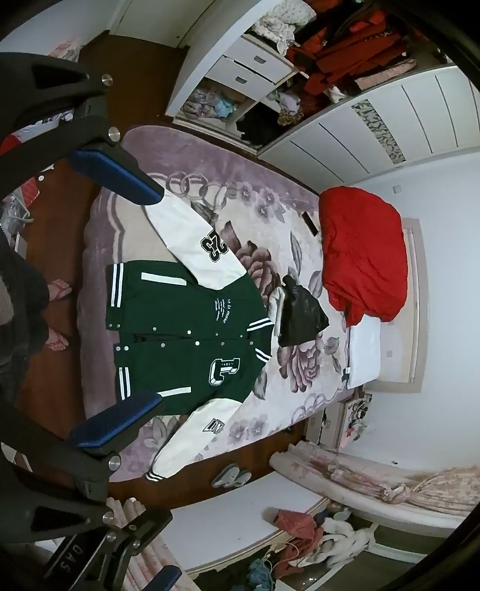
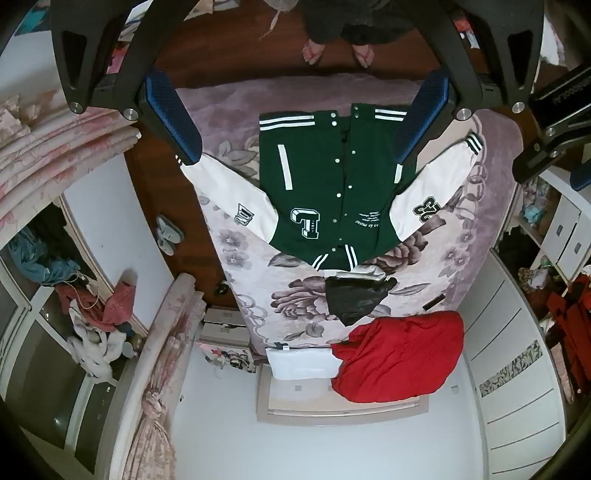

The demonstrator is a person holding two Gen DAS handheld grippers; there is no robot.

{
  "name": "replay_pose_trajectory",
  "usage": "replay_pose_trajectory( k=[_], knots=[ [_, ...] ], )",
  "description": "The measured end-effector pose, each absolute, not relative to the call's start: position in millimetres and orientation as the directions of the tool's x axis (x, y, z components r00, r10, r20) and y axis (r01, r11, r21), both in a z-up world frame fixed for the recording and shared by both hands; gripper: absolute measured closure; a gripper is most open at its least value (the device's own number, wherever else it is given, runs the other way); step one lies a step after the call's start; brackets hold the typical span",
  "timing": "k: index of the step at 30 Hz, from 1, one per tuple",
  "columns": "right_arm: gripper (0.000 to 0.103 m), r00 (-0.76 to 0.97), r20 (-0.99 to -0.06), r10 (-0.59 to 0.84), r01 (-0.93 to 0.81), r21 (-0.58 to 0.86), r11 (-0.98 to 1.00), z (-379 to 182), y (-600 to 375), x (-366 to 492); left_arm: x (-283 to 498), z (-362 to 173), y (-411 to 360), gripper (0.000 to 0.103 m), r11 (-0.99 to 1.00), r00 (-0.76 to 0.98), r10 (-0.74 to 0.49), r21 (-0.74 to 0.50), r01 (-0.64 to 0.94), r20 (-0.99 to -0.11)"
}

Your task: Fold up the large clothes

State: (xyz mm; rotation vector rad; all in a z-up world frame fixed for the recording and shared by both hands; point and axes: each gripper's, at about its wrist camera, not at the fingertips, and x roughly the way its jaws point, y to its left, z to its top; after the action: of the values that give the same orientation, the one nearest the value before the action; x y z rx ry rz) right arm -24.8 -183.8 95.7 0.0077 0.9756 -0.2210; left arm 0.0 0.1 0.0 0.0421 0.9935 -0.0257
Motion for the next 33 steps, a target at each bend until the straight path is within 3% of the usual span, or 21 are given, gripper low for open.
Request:
replay_pose_trajectory(
  k=[33],
  knots=[
    [0.000, 0.550, -0.817, -0.175, 0.189, -0.083, 0.979, 103.3, -184.3, -25.6, 8.2, 9.3, -7.5, 0.000, 0.999, 0.555, -0.002, 0.026, 0.042, -0.832]
  ],
)
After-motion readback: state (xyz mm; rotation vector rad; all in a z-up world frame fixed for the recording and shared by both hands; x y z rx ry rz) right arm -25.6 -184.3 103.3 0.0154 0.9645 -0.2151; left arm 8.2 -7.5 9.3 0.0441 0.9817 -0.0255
